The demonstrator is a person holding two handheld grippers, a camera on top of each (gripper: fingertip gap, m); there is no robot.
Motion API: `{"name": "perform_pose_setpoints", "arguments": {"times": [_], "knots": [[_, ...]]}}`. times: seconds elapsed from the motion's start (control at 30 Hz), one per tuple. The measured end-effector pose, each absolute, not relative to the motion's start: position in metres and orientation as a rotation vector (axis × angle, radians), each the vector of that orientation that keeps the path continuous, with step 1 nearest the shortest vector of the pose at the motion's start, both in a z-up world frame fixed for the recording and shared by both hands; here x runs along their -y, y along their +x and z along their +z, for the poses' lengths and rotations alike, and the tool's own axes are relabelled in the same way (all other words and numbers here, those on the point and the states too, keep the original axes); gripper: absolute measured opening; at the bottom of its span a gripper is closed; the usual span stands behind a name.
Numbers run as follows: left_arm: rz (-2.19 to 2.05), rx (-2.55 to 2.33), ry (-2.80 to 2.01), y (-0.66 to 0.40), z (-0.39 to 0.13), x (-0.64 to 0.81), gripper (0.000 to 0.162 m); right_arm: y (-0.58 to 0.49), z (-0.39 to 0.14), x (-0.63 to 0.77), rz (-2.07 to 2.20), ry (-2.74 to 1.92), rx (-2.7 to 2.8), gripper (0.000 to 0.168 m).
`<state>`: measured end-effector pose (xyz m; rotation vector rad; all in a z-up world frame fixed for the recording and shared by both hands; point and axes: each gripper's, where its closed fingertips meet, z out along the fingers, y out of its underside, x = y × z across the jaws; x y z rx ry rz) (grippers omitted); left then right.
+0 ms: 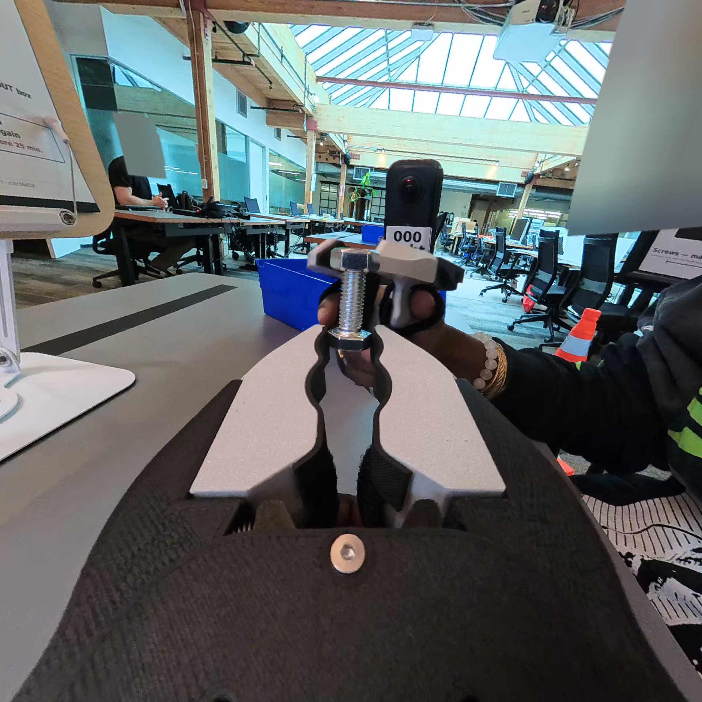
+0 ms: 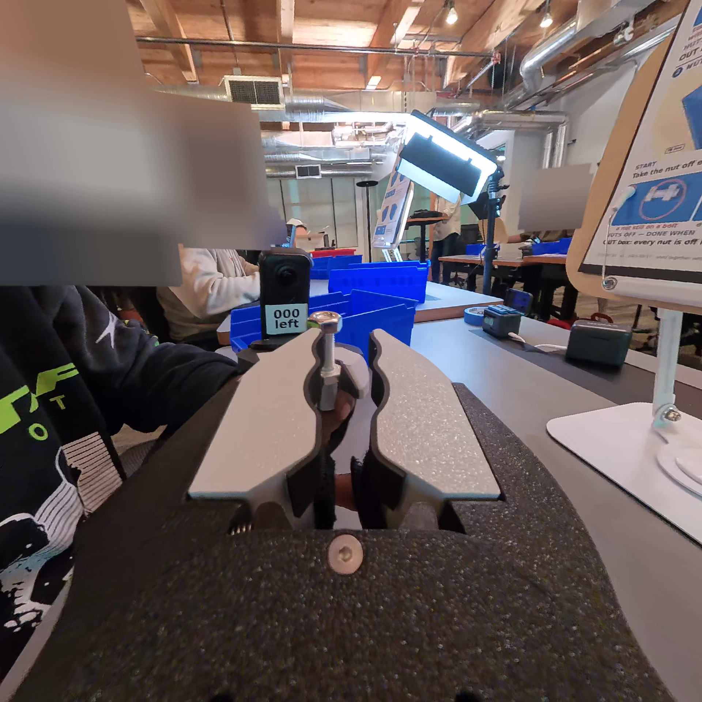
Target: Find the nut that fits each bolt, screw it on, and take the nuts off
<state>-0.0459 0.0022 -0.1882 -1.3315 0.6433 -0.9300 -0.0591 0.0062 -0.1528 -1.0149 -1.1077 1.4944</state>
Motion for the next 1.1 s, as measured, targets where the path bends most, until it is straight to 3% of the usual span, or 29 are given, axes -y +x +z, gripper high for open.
{"name": "perform_pose_setpoints", "arguments": {"times": [0.23, 0.53, 0.7, 0.77, 0.9, 1.03, 1.1], "knots": [[-0.853, -0.724, -1.383, -0.035, -0.203, -0.001, 0.020, -0.071, -0.159, 0.006, 1.520, -1.024, 1.152, 0.052], [-0.889, -0.697, -1.349, -0.039, -0.195, 0.000, 0.020, -0.065, -0.157, 0.000, 1.475, -1.017, 1.151, 0.037], [-0.925, -0.650, -1.335, -0.045, -0.189, -0.002, 0.021, -0.056, -0.150, -0.008, 1.471, -1.000, 1.099, 0.018], [-0.920, -0.656, -1.341, -0.044, -0.191, -0.002, 0.021, -0.056, -0.148, -0.004, 1.521, -0.984, 1.094, 0.024], [-0.886, -0.690, -1.365, -0.038, -0.198, -0.001, 0.021, -0.067, -0.156, 0.002, 1.526, -1.023, 1.132, 0.051], [-0.882, -0.721, -1.389, -0.030, -0.205, 0.000, 0.021, -0.074, -0.164, 0.004, 1.471, -1.046, 1.171, 0.054], [-0.891, -0.718, -1.379, -0.031, -0.203, 0.001, 0.021, -0.073, -0.164, 0.002, 1.455, -1.048, 1.174, 0.048]]}}
